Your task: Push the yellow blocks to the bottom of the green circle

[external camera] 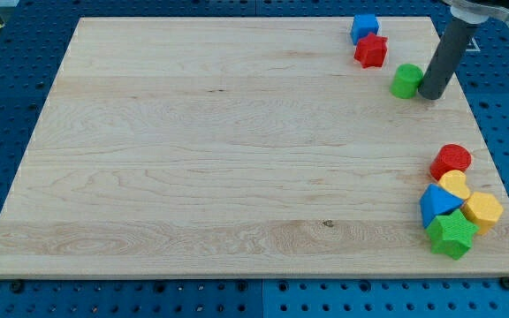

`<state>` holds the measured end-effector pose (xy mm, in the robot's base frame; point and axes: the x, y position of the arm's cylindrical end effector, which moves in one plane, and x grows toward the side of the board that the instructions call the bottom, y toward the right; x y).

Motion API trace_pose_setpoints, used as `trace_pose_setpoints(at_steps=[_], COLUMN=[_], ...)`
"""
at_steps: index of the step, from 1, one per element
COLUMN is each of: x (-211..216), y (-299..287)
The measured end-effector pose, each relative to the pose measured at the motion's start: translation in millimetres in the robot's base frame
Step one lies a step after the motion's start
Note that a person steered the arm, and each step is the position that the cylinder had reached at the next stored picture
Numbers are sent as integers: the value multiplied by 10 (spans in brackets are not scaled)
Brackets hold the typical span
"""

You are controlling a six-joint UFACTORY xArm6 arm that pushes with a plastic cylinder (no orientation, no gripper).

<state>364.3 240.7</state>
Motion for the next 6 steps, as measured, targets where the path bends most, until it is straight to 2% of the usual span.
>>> trace_pose_setpoints(at_steps=[1,2,3,4,5,6], x=[-130,183,900,1271,1432,1901], y=[-125,18,474,933,1037,1033])
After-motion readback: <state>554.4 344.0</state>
